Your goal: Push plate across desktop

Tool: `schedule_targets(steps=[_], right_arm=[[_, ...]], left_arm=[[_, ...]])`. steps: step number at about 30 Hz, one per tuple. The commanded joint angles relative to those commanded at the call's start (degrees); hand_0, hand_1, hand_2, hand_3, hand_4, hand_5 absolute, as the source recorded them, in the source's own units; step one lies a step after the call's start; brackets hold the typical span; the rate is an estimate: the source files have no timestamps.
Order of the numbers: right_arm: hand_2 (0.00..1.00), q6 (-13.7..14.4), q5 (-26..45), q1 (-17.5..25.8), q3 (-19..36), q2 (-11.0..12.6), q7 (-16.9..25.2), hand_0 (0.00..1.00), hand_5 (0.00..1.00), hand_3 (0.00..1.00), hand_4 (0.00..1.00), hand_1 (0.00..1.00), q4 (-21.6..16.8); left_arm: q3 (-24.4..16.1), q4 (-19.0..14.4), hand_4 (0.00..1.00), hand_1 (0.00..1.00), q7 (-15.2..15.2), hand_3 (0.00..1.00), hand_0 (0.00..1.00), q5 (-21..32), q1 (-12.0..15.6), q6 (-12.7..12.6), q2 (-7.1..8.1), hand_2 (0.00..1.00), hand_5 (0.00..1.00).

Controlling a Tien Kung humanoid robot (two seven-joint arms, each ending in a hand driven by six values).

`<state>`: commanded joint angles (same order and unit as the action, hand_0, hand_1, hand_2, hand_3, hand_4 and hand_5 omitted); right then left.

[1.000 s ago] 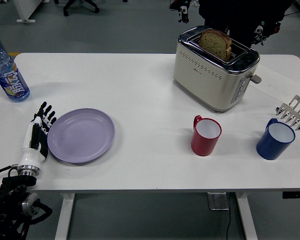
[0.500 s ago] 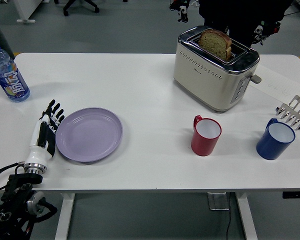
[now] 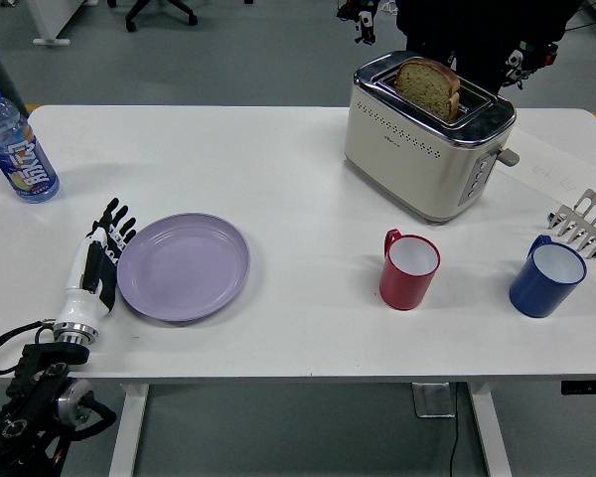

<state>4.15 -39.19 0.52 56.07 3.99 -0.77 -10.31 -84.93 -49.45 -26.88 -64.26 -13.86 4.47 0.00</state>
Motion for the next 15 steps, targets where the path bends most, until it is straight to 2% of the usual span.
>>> schedule_targets(steps=[15], right_arm=[[0.684, -0.03, 0.01, 0.01, -0.12, -0.05, -0.08, 0.636, 0.41, 0.677, 0.229, 0.595, 0.0]], left_arm=[[0.83, -0.34, 0.5, 0.937, 0.68, 0.998, 0.92, -0.46, -0.61, 0.71, 0.0, 0.985, 0.998]])
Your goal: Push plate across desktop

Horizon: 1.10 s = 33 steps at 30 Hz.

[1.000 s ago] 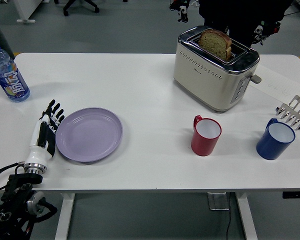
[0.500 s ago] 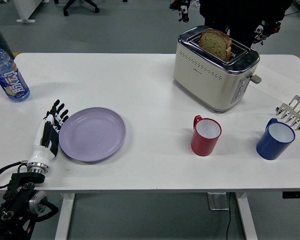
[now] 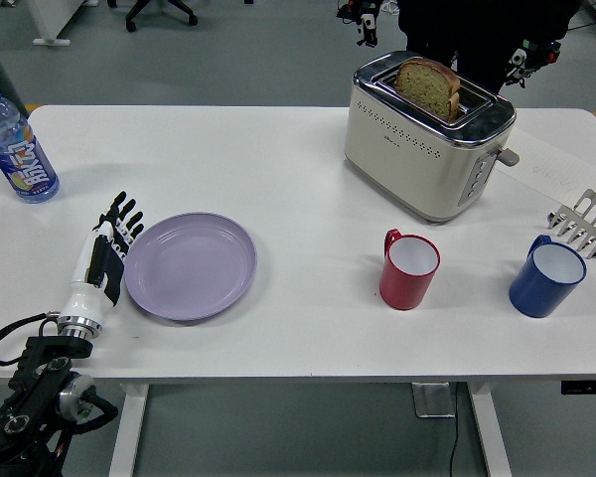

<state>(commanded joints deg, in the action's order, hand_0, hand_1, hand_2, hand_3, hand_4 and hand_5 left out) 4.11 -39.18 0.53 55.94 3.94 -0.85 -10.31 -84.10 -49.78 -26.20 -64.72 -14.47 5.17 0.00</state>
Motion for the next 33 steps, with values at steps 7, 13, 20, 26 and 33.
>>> schedule_targets(steps=[7, 13, 20, 26, 33], right_arm=[[0.683, 0.01, -0.16, 0.09, -0.09, 0.0, -0.04, 0.636, 0.411, 0.677, 0.229, 0.595, 0.0], [0.682, 0.03, -0.22, 0.13, -0.15, -0.01, -0.04, 0.636, 0.41, 0.678, 0.23, 0.595, 0.0], [0.682, 0.04, -0.13, 0.06, -0.32, -0.05, -0.07, 0.636, 0.41, 0.677, 0.231, 0.594, 0.0], [0.682, 0.02, -0.07, 0.02, -0.49, -0.11, -0.13, 0.636, 0.41, 0.678, 0.23, 0.594, 0.0], [0.681, 0.01, -0.3, 0.03, -0.57, -0.13, -0.25, 0.636, 0.411, 0.678, 0.23, 0.594, 0.0]], left_arm=[[0.9, 0.33, 0.5, 0.937, 0.11, 0.998, 0.92, 0.14, 0.04, 0.16, 0.0, 0.984, 0.998], [1.73, 0.27, 0.5, 0.937, 0.21, 0.998, 0.92, 0.31, 0.0, 0.3, 0.0, 0.984, 0.998], [2.44, 0.33, 0.499, 0.937, 0.38, 0.998, 0.919, 0.35, -0.18, 0.41, 0.0, 0.983, 0.998], [2.91, 0.17, 0.499, 0.934, 0.57, 0.998, 0.918, 0.31, -0.38, 0.56, 0.0, 0.983, 0.998], [4.8, 0.4, 0.498, 0.935, 0.75, 0.998, 0.917, 0.72, -0.52, 0.79, 0.0, 0.982, 0.998]])
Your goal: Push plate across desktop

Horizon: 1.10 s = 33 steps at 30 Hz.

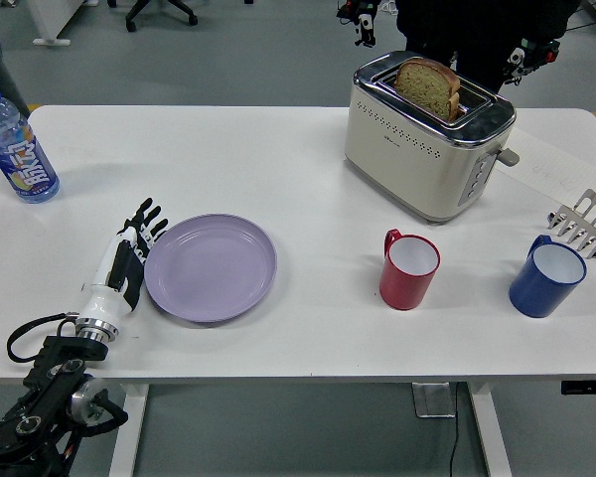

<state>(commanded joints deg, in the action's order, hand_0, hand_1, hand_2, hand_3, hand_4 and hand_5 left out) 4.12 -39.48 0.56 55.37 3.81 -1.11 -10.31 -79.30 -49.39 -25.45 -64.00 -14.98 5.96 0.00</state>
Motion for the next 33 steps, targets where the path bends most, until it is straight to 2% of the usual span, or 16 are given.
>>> schedule_targets(steps=[22, 27, 33], right_arm=[[0.681, -0.15, -0.56, -0.01, -0.05, 0.04, 0.03, 0.636, 0.412, 0.678, 0.229, 0.594, 0.0], [0.681, -0.16, -0.75, 0.0, -0.02, 0.04, 0.05, 0.635, 0.413, 0.678, 0.229, 0.594, 0.0], [0.681, -0.16, -0.81, 0.01, -0.02, 0.06, 0.1, 0.635, 0.413, 0.678, 0.229, 0.594, 0.0]], left_arm=[[6.24, -1.07, 0.496, 0.933, 0.29, 0.998, 0.914, 1.13, -0.36, 0.44, 0.0, 0.981, 0.998], [9.14, -1.23, 0.497, 0.933, 0.47, 0.998, 0.914, 2.82, -0.51, 0.47, 0.0, 0.981, 0.998], [10.74, -1.6, 0.495, 0.933, 0.42, 0.998, 0.913, 3.29, -0.76, 0.52, 0.0, 0.981, 0.998]])
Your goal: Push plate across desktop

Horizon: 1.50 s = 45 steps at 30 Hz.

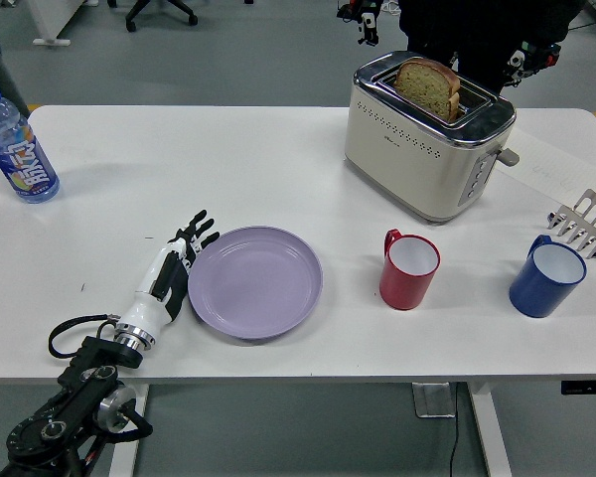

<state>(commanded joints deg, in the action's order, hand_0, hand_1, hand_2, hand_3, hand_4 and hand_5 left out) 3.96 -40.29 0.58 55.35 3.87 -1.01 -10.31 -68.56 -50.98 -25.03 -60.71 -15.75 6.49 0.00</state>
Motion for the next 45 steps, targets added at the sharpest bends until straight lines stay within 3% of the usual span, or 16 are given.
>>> schedule_targets(steps=[21, 45], right_arm=[[0.679, -0.04, -0.82, -0.03, 0.01, -0.02, -0.22, 0.635, 0.412, 0.678, 0.228, 0.593, 0.0], [0.68, 0.06, -2.25, 0.03, 0.68, -0.09, -0.45, 0.635, 0.415, 0.676, 0.227, 0.592, 0.0]], left_arm=[[5.14, -1.51, 0.492, 0.931, 0.03, 0.998, 0.911, 1.2, -0.56, 0.7, 0.0, 0.979, 0.998], [7.17, -2.19, 0.489, 0.927, 0.28, 0.997, 0.909, 2.29, -0.76, 1.46, 0.0, 0.979, 0.998]])
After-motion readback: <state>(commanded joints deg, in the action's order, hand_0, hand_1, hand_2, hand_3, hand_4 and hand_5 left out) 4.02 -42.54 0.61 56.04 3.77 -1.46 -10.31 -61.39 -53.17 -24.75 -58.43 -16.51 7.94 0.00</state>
